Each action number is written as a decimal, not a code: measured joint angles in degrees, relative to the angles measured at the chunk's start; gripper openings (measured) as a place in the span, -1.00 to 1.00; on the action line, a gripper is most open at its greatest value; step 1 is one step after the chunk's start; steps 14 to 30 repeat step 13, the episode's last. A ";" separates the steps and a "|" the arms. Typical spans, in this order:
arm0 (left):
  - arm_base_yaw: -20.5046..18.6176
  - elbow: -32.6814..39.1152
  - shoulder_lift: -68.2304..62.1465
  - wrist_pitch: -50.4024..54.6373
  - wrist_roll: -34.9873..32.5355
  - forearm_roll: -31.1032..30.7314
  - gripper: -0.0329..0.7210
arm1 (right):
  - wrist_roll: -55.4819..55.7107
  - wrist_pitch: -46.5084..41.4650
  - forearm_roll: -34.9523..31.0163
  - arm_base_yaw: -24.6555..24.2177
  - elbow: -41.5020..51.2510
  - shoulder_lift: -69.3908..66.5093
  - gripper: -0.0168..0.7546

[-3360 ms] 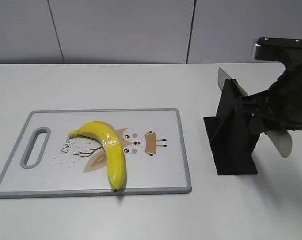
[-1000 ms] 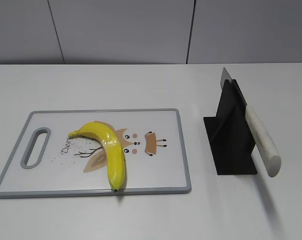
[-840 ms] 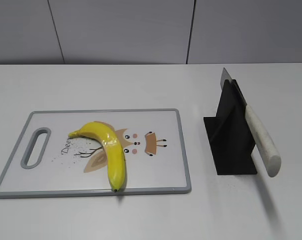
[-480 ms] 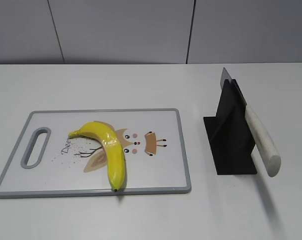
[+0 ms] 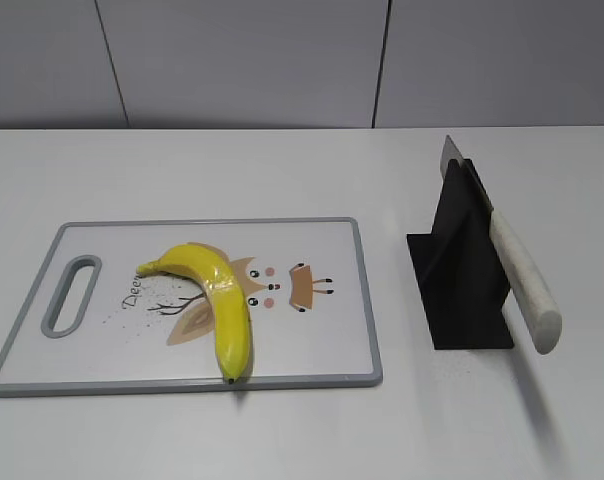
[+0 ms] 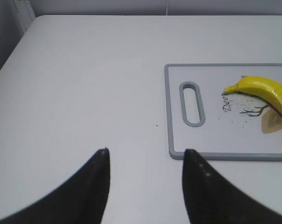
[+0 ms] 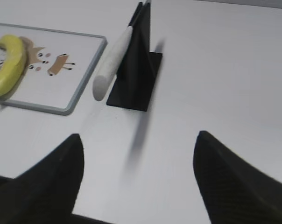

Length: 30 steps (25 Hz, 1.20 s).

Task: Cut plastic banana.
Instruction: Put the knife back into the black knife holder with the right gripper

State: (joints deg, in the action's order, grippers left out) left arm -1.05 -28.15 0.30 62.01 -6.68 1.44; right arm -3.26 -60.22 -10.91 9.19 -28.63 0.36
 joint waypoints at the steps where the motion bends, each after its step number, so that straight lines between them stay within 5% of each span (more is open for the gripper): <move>1: 0.00 0.00 0.00 0.00 0.00 0.00 0.38 | 0.00 0.00 0.00 -1.95 0.00 0.00 0.55; 8: 0.00 0.00 0.00 0.00 0.00 0.00 0.38 | 0.00 0.00 0.00 -9.78 0.00 0.00 0.55; 30: 0.00 0.00 0.00 0.00 0.00 0.00 0.38 | 0.00 0.00 -0.01 -9.90 0.00 0.00 0.55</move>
